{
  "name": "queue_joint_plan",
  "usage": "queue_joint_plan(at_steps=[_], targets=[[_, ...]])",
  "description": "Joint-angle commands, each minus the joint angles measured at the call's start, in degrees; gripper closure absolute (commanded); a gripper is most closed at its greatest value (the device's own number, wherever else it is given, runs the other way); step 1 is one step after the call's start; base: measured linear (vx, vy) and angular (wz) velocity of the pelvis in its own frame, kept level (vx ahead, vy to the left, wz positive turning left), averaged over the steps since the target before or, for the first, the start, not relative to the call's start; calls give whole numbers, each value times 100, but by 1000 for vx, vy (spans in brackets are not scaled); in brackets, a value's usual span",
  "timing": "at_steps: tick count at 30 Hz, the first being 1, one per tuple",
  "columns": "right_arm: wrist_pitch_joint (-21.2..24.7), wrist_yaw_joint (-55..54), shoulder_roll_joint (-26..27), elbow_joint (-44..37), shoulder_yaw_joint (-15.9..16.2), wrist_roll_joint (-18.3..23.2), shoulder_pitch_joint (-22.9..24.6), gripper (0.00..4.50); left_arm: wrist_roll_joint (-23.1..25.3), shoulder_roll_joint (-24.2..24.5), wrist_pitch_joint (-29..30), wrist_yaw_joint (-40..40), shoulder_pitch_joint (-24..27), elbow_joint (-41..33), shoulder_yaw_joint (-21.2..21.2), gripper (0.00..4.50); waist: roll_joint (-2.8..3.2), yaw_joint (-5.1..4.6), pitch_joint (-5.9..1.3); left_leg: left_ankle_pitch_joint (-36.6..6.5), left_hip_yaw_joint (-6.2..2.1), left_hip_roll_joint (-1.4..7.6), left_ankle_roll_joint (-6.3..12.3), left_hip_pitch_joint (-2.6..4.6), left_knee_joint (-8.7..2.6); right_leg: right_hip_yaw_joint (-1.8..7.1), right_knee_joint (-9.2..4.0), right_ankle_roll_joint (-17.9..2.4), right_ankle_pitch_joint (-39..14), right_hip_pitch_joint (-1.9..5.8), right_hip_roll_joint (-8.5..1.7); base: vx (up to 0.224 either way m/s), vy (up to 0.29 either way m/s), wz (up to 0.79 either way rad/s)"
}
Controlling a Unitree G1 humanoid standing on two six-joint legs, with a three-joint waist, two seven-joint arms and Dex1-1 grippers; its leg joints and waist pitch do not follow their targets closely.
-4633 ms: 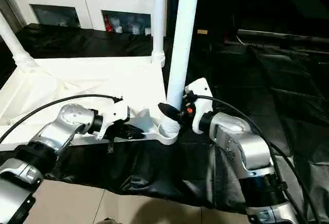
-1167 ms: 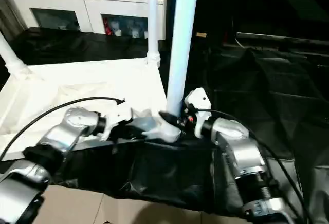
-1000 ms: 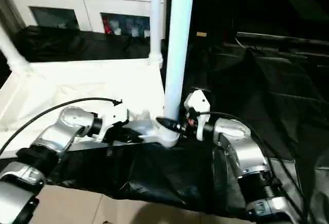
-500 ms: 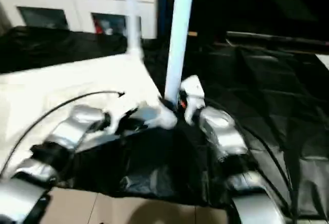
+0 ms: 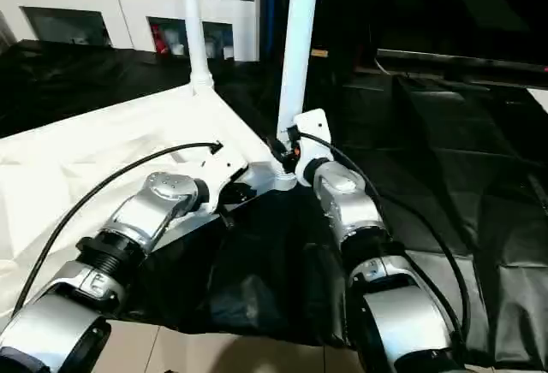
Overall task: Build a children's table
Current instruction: Insert table leg to table base
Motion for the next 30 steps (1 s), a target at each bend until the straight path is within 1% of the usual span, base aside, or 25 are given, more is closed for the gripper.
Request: queue_joint_plan(at_steps=[1, 2, 3, 4, 5, 6, 7, 8, 9, 10, 12, 13, 14, 15, 16, 17, 20, 21, 22, 24, 25, 26, 27, 28, 30], targets=[[346, 73, 81, 633, 146, -197, 297, 262, -30, 5, -149, -128, -119, -535, -18, 450, 17, 55, -338, -1445, -48, 169, 57, 28, -417, 188, -430, -1386, -1141, 286, -417, 0, 0, 0], [338, 77, 80, 639, 140, -194, 291, 262, -33, 8, -153, -139, -117, -539, -21, 450, 14, 51, -340, -1445, -45, 171, 61, 34, -414, 189, -432, -1392, -1117, 281, -417, 0, 0, 0], [291, 88, 77, 679, 109, -184, 261, 227, -48, 26, -174, -198, -105, -561, -39, 450, 20, 44, -341, -1444, -48, 171, 57, 37, -418, 183, -426, -1407, -1076, 279, -412, 0, 0, 0], [280, 110, 76, 682, 81, -157, 248, 227, -61, 34, -186, -236, -102, -569, -46, 450, 18, 40, -345, -1437, -47, 170, 54, 37, -415, 183, -423, -1419, -1048, 282, -412, 0, 0, 0], [278, 124, 76, 685, 60, -136, 234, 206, -78, 44, -183, -285, -98, -576, -54, 450, 17, 29, -346, -1417, -48, 170, 62, 30, -415, 182, -414, -1438, -975, 288, -410, 0, 0, 0], [270, 152, 71, 675, 33, -105, 215, 192, -98, 68, -190, -369, -89, -585, -74, 450, 58, 26, -345, -1426, -50, 168, 65, 34, -411, 183, -410, -1460, -952, 284, -412, 0, 0, 0], [247, 163, 64, 664, 27, -101, 205, 190, -104, 82, -205, -402, -84, -589, -86, 450, 46, 24, -355, -1396, -38, 171, 72, 49, -400, 184, -420, -1517, -884, 275, -412, 0, 0, 0], [237, 172, 58, 647, 27, -100, 203, 183, -118, 88, -221, -431, -79, -593, -85, 450, 50, 31, -362, -1367, -34, 175, 75, 55, -393, 186, -413, -1564, -816, 275, -418, 0, 0, 0], [203, 230, 32, 575, 29, -96, 197, 175, -165, 114, -287, -541, -56, -613, -91, 450, 38, 55, -365, -1261, -30, 178, 99, 37, -387, 184, -390, -1585, -616, 300, -420, 0, 0, 0], [150, 361, -5, 502, 14, -108, 185, 165, -202, 171, -376, -674, -15, -664, -117, 450, 68, 64, -368, -1173, -32, 174, 135, 36, -386, 173, -373, -1597, -466, 303, -409, 0, 0, 0], [137, 539, -74, 334, 24, -104, 227, 148, -193, 256, -435, -794, 15, -684, -163, 450, 80, 72, -371, -1142, -32, 185, 162, 41, -383, 168, -361, -1646, -329, 305, -414, 0, 0, 0], [137, 539, -74, 334, 24, -104, 227, 148, -193, 256, -435, -794, 15, -684, -163, 450, 73, 89, -372, -1147, -26, 187, 173, 49, -378, 168, -359, -1657, -280, 305, -413, 0, 0, 0], [139, 602, -100, 266, 31, -100, 251, 131, -185, 287, -466, -837, 27, -690, -182, 450, 72, 95, -373, -1135, -27, 186, 181, 48, -377, 165, -353, -1667, -255, 311, -412, 0, 0, 0], [148, 712, -150, 140, 48, -101, 302, 131, -199, 317, -484, -879, 36, -700, -181, 450, 79, 101, -373, -1090, -29, 185, 183, 38, -377, 163, -341, -1680, -218, 325, -416, 0, 0, 0], [161, 837, -204, -11, 78, -98, 366, 112, -218, 349, -520, -945, 50, -713, -185, 450, 80, 111, -372, -1079, -27, 186, 190, 38, -374, 163, -343, -1677, -204, 326, -420, 0, 0, 0], [163, 855, -212, -32, 82, -98, 376, 107, -221, 353, -525, -954, 53, -714, -185, 450, 84, 127, -368, -1053, -29, 188, 201, 42, -375, 161, -347, -1660, -193, 331, -417, 0, 0, 0], [247, 1565, -510, -886, 289, -55, 743, 94, -291, 503, -605, -1324, 138, -784, -223, 450, 109, 185, -379, -956, -21, 186, 245, 49, -352, 163, -322, -1665, -26, 335, -408, 0, 0, 0], [290, 1798, -622, -1149, 359, -25, 866, 94, -335, 540, -670, -1468, 173, -813, -234, 450, 99, 221, -383, -886, -23, 192, 267, 43, -350, 165, -313, -1646, 63, 350, -413, 0, 0, 0], [293, 1816, -630, -1169, 365, -23, 875, 94, -338, 543, -676, -1479, 176, -815, -235, 450, 120, 231, -384, -851, -30, 184, 280, 35, -346, 163, -301, -1645, 116, 357, -407, 0, 0, 0], [375, 2330, -930, -1707, 519, -20, 1148, 94, -443, 654, -929, -1890, 255, -859, -291, 450, 110, 245, -367, -941, -25, 194, 295, 35, -352, 157, -319, -1645, -35, 343, -412, 0, 0, 0], [377, 2356, -949, -1735, 528, -23, 1164, 94, -447, 662, -942, -1915, 260, -862, -297, 450, 124, 264, -357, -976, -28, 191, 291, 40, -356, 153, -340, -1594, -138, 341, -402, 0, 0, 0], [404, 2507, -1055, -1878, 584, -40, 1247, 94, -458, 711, -1002, -2055, 282, -868, -335, 450, 115, 266, -359, -1015, -19, 203, 265, 50, -352, 162, -336, -1593, -234, 328, -412, 0, 0, 0], [424, 2619, -1135, -1987, 625, -44, 1310, 94, -475, 744, -1069, -2163, 297, -866, -358, 450, 117, 290, -360, -1000, -23, 198, 260, 45, -351, 161, -342, -1555, -290, 338, -406, 0, 0, 0], [462, 2688, -1187, -2088, 648, -43, 1362, 94, -486, 766, -1114, -2232, 306, -863, -371, 450, 124, 292, -352, -1013, -21, 199, 245, 40, -353, 163, -341, -1566, -339, 323, -411, 0, 0, 0], [647, 3036, -1363, -2486, 728, 41, 1562, 94, -583, 812, -1306, -2499, 340, -847, -381, 450, 124, 311, -342, -1083, -22, 205, 235, 46, -358, 161, -356, -1521, -455, 317, -401, 0, 0, 0]])
